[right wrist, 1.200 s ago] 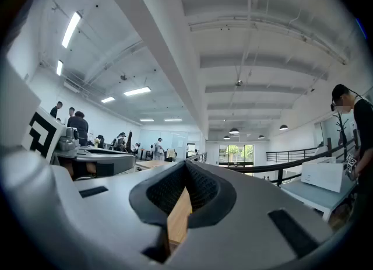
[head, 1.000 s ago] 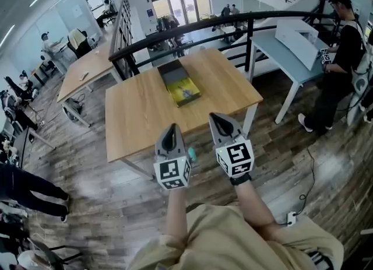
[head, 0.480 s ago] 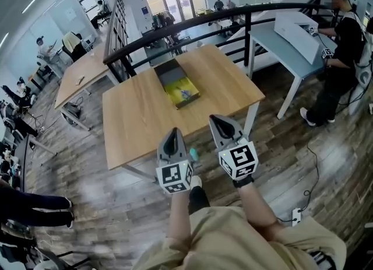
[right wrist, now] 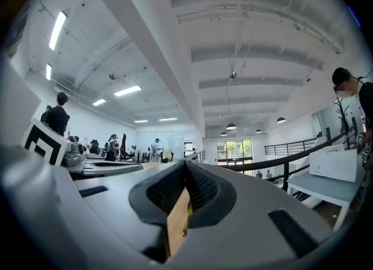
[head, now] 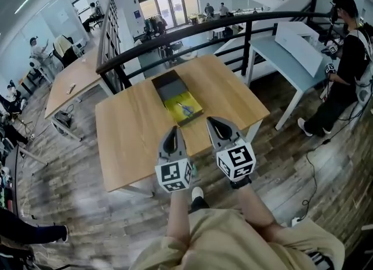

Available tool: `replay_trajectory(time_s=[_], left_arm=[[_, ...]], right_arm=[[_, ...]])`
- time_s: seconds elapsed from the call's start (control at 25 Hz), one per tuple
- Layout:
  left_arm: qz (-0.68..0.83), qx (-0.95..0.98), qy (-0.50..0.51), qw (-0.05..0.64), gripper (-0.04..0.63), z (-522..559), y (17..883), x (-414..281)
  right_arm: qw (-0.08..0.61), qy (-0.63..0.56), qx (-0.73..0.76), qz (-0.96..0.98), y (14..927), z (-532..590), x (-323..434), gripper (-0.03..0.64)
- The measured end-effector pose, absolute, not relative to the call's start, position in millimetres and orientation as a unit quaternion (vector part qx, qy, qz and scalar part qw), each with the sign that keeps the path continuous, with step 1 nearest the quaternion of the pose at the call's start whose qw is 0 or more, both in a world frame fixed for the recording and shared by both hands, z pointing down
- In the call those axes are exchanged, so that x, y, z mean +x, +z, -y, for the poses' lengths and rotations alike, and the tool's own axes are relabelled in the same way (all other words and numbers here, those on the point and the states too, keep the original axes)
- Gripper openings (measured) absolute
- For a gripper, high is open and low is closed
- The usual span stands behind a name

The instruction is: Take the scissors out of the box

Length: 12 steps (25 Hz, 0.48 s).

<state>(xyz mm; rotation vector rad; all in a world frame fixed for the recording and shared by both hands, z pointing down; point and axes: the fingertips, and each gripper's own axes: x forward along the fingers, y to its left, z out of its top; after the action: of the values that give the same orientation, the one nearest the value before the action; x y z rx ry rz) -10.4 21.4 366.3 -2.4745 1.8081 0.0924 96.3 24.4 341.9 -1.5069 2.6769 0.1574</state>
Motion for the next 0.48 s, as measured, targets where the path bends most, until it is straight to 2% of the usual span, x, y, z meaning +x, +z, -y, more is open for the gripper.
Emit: replay_trajectory(time_s=[0.48], left_arm=[[-0.559,-0.827,0.042,0.03,0.012,113.4,356.6,-61.8]], right_arm=[[0.017,0.044,-0.52,-0.853,340.1,101.0,44.3,0.014]])
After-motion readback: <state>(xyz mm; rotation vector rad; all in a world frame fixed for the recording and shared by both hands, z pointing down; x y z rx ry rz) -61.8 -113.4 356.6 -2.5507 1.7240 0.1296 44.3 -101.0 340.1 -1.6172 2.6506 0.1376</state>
